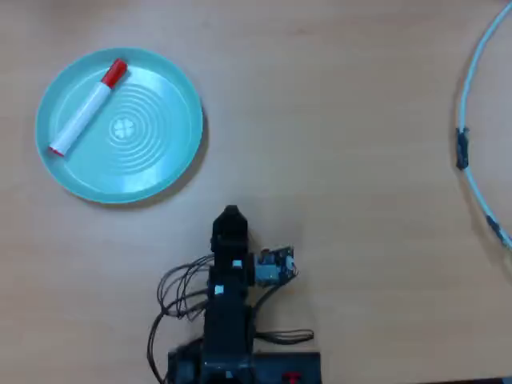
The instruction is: Pick up the red pen and put it in the green bowl
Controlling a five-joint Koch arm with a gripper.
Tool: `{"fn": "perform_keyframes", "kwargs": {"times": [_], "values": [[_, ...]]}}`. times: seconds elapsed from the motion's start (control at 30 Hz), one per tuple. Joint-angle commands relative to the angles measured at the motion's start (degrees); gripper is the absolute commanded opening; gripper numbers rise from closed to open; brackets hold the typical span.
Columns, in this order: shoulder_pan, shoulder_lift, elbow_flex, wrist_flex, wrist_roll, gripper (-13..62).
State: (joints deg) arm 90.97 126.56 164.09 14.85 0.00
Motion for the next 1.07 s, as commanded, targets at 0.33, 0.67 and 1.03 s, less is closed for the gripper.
{"fn": "perform_keyframes", "kwargs": {"times": [0.33,0.67,1.03], "values": [[0.7,9.5,14.7,-5.6,1.9,21.4],[0.8,9.3,16.7,-5.4,2.0,21.4],[0.4,9.3,16.7,-5.3,2.1,21.4]]}}
